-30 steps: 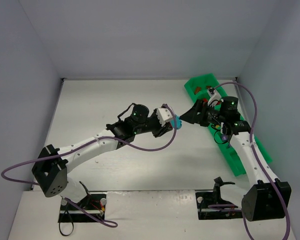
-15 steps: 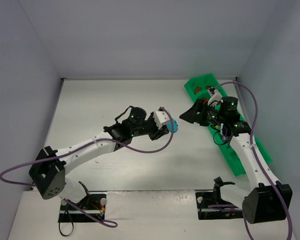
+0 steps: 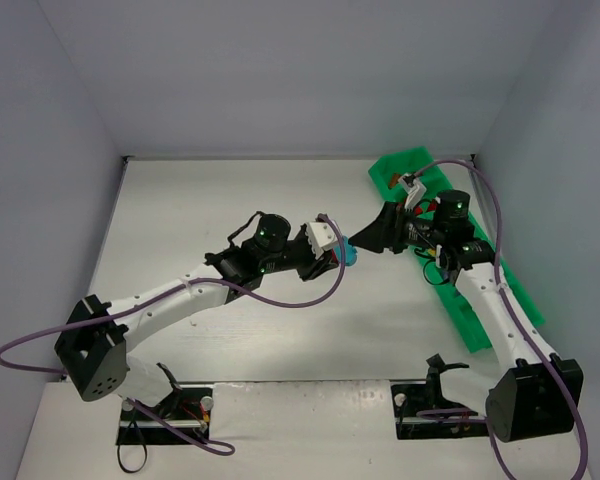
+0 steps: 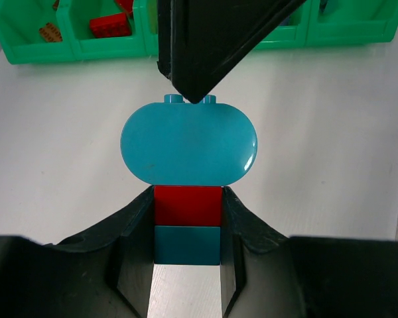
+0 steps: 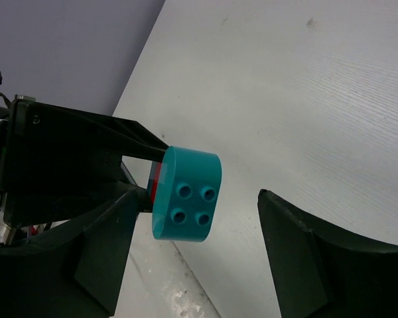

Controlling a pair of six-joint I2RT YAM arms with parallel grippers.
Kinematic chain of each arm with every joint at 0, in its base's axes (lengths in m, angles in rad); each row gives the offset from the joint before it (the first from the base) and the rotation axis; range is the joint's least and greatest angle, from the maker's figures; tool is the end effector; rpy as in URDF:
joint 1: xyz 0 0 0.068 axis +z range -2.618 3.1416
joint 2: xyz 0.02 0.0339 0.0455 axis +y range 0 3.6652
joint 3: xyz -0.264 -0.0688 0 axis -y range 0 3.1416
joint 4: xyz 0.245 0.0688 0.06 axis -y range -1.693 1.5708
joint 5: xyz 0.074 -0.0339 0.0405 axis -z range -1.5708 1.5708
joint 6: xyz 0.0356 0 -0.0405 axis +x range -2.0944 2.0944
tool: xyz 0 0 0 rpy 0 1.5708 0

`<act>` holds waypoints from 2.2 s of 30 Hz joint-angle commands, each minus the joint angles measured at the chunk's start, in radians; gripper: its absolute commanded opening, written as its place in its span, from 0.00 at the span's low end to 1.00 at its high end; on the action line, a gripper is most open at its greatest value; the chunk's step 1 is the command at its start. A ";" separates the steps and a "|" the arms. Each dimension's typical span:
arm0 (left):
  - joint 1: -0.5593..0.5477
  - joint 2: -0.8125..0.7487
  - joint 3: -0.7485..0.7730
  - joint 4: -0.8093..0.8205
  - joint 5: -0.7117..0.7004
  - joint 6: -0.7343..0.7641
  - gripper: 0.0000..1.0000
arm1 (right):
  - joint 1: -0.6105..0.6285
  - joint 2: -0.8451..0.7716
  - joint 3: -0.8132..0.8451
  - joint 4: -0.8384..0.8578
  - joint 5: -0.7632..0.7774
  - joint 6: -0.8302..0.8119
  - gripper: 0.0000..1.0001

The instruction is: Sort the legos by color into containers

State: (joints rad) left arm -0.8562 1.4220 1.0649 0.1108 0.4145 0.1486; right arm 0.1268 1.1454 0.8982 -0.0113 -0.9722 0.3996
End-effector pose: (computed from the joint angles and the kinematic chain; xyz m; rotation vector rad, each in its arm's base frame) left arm 0.2085 -0.2623 0.3192 1.1627 1.4831 -0.8692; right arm 0.2485 0.0613 0.3282 -0.4680 1.8330 1.2450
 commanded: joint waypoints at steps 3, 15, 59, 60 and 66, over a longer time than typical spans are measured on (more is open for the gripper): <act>0.008 -0.021 0.067 0.087 0.030 -0.003 0.00 | 0.022 0.022 0.041 0.085 -0.091 -0.015 0.71; 0.008 -0.011 0.079 0.101 0.018 -0.001 0.00 | 0.062 0.066 0.041 0.086 -0.089 -0.027 0.52; 0.054 -0.011 0.072 -0.043 -0.036 -0.064 0.00 | -0.269 -0.233 -0.079 -0.391 1.503 0.205 0.01; 0.054 -0.012 0.075 -0.046 -0.036 -0.063 0.00 | -0.291 -0.222 -0.079 -0.391 1.504 0.209 0.01; 0.054 -0.035 0.099 -0.074 -0.040 -0.049 0.00 | -0.372 -0.118 -0.091 -0.398 1.587 0.286 0.06</act>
State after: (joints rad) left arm -0.8047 1.4506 1.0996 0.0204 0.3717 0.0929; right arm -0.2188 0.9840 0.8104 -0.4252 0.4992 0.6170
